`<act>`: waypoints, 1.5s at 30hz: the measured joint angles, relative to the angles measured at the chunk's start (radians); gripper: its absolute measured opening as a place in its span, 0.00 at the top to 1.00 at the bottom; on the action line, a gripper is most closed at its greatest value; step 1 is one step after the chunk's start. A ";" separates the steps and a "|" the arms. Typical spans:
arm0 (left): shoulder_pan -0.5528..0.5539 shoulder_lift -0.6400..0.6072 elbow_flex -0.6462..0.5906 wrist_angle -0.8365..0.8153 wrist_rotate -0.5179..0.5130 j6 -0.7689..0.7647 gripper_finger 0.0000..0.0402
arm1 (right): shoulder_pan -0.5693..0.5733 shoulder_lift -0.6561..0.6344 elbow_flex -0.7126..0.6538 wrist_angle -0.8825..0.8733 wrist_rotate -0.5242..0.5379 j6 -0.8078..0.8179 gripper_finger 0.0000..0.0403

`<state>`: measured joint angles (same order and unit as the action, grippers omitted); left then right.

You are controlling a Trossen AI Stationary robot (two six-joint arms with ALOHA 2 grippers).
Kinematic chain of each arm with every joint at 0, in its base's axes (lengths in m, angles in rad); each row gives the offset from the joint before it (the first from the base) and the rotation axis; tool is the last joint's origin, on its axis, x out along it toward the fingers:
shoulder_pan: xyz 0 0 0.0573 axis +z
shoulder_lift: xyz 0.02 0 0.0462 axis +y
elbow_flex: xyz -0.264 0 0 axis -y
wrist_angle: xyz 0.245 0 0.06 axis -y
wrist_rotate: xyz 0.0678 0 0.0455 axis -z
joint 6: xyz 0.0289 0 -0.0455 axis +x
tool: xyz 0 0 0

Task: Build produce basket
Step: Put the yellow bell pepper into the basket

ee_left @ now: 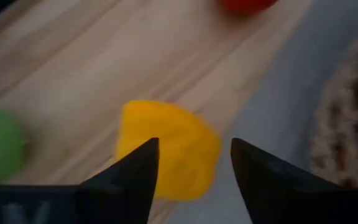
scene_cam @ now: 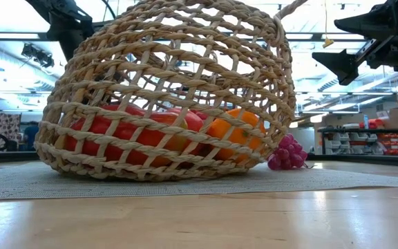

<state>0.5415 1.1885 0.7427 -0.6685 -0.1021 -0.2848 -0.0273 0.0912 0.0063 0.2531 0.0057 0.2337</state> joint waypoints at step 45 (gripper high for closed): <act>-0.014 0.123 0.102 -0.373 -0.189 -0.174 0.28 | 0.000 0.000 0.000 0.000 0.000 0.000 0.05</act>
<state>0.5278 1.3114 0.8444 -1.0412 -0.2913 -0.4589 -0.0275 0.0914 0.0062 0.2531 0.0057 0.2337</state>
